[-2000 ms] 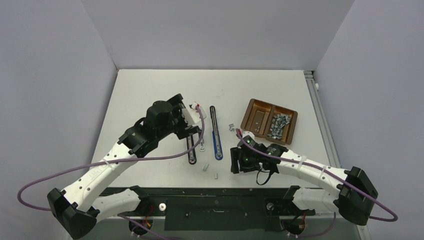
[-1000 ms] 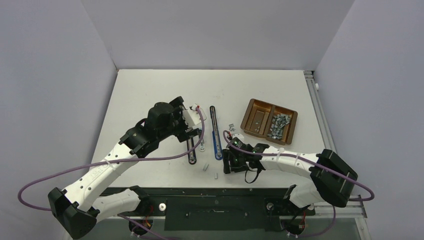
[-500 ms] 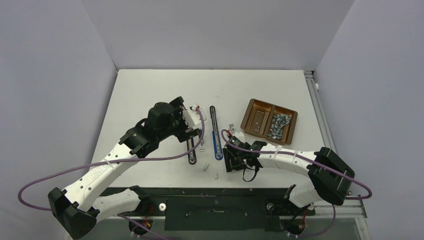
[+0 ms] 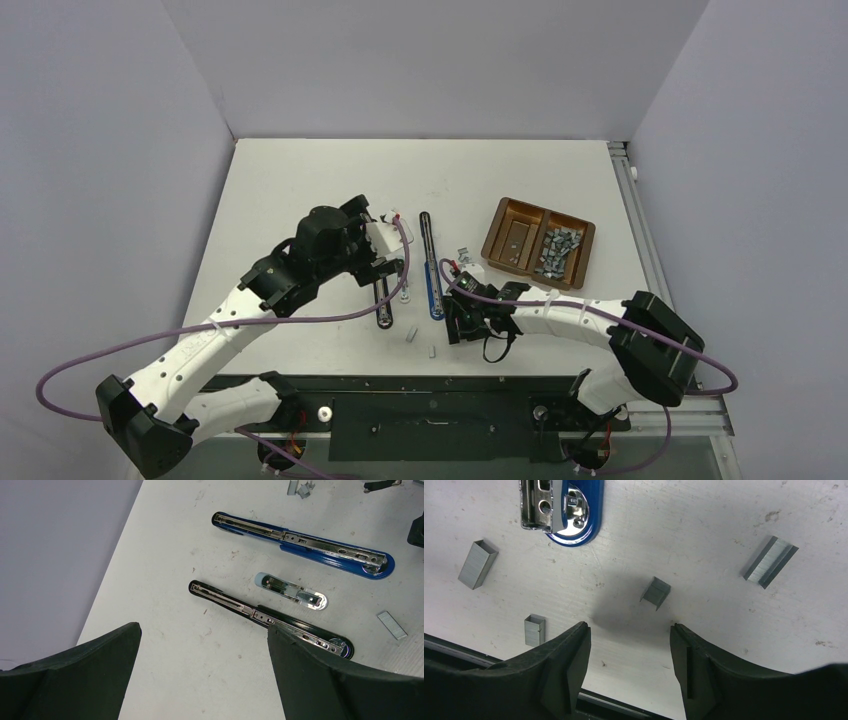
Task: Load the staples into the stapler
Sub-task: Pick up the staple from the center of the board.
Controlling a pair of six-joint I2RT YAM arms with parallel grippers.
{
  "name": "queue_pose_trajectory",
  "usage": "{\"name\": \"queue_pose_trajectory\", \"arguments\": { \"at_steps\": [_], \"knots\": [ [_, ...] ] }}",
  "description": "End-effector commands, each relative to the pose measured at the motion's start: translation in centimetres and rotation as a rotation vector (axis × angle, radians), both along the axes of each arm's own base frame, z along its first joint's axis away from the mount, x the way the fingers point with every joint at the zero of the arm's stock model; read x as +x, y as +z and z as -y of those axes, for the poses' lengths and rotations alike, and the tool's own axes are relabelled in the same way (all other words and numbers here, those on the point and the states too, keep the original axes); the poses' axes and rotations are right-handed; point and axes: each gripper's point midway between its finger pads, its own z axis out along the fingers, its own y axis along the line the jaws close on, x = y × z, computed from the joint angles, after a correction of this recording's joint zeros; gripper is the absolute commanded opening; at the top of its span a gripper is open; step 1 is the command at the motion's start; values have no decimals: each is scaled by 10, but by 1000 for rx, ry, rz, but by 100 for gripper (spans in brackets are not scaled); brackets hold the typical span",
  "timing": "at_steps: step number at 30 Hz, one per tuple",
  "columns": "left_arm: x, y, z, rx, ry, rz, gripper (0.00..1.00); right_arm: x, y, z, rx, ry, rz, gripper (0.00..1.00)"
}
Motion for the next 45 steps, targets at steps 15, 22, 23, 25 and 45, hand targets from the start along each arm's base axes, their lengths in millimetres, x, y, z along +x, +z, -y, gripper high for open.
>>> {"name": "queue_pose_trajectory", "arguments": {
  "at_steps": [15, 22, 23, 25, 45],
  "knots": [
    [-1, 24, 5, -53, -15, 65, 96, 16, -3, -1, -45, 2, 61, 57],
    [-3, 23, 5, -54, -16, 65, 96, 26, 1, 4, -91, -10, 117, 50],
    [-2, 23, 5, -54, -15, 64, 96, 26, 1, 3, -93, -9, 121, 49],
    [-2, 23, 5, -54, -15, 65, 96, 26, 1, 4, -101, -5, 128, 46],
    [-4, 23, 6, -50, -17, 63, 96, 34, 3, -6, -102, -13, 175, 30]
  ]
}}
